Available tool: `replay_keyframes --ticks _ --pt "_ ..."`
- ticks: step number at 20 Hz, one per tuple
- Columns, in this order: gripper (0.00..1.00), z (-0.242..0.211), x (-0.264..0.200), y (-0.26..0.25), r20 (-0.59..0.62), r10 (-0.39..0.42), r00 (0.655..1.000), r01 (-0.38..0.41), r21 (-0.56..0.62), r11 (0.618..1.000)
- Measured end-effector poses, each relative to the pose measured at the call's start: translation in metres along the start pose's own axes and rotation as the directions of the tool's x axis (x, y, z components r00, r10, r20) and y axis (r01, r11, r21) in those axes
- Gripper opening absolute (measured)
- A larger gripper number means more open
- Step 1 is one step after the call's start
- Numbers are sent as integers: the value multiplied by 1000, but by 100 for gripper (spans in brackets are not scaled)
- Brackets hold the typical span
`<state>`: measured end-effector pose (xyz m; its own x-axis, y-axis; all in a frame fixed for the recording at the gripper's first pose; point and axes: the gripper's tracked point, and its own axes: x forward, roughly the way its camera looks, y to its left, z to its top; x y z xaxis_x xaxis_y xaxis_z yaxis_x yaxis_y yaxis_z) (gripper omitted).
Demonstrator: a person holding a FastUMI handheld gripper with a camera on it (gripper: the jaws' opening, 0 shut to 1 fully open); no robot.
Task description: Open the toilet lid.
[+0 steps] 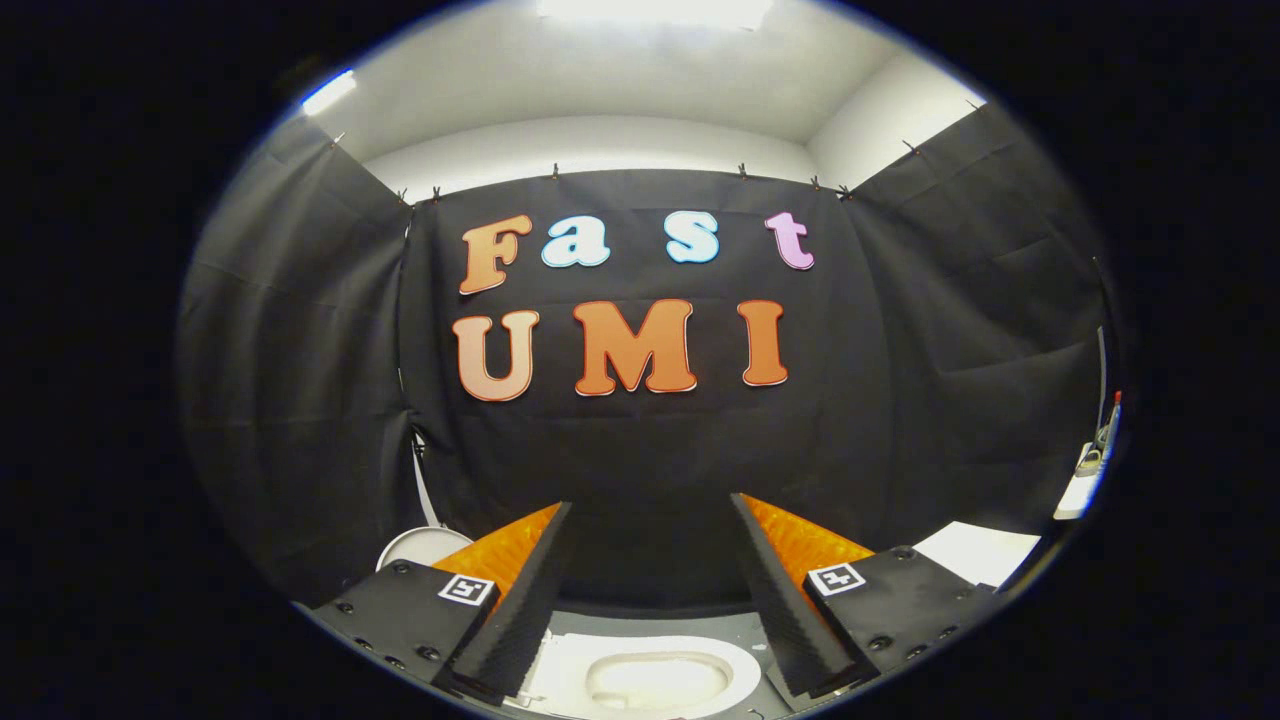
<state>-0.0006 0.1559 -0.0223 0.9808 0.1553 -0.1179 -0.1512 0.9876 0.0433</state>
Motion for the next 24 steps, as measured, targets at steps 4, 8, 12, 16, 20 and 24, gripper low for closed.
replay_keyframes --ticks 4,8,12,16,20,24 --pt "98 4 3 -18 1 23 1000 -23 36 999" --pt "98 5 7 -38 4 24 1000 -24 50 998" --pt "98 9 8 -51 6 20 1000 -20 61 998" --pt "98 16 7 -59 13 23 1000 -23 48 999" --pt "98 19 5 -68 27 0 1000 -1 34 999" --pt "98 19 4 -68 26 -8 1000 7 37 999"
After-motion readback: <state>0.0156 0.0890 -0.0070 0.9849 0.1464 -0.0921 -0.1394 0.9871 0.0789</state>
